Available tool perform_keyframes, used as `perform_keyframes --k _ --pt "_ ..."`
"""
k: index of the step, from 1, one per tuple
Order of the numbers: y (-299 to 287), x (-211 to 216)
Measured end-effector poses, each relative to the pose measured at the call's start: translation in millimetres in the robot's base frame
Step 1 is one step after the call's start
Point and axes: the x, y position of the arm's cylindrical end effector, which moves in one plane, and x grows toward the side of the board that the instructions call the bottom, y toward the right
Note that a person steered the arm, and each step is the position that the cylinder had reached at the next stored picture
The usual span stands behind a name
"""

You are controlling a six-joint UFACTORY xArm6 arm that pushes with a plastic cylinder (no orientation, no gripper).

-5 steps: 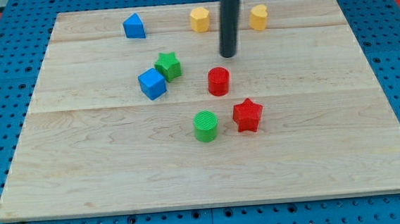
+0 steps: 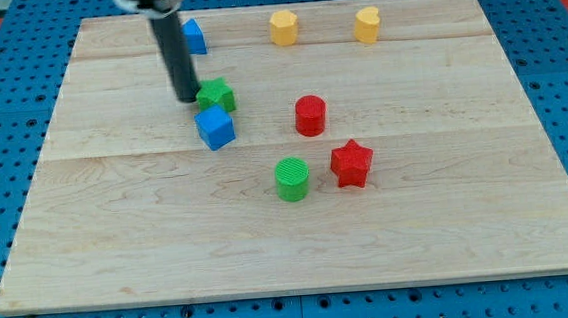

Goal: Slide the green star to the top right side of the red circle

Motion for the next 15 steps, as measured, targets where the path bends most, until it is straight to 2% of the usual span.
perform_keyframes --k 1,2,3,4,5,6,7,9,10,11,12,13,14,15 --pt "46.0 -3.4" --pt "-28.4 12.4" --pt "31.5 29.2" --pt "75.2 1.8" --pt "43.4 13.2" --pt "47.6 53.5" --pt "82.8 58.6" --pt "92.6 42.2" --pt "121.2 35.6" --pt "96.8 24.6" --pt "92.0 -6.1" --pt "100.0 -6.7" --pt "143.7 -24.2" --pt "131.0 6.0"
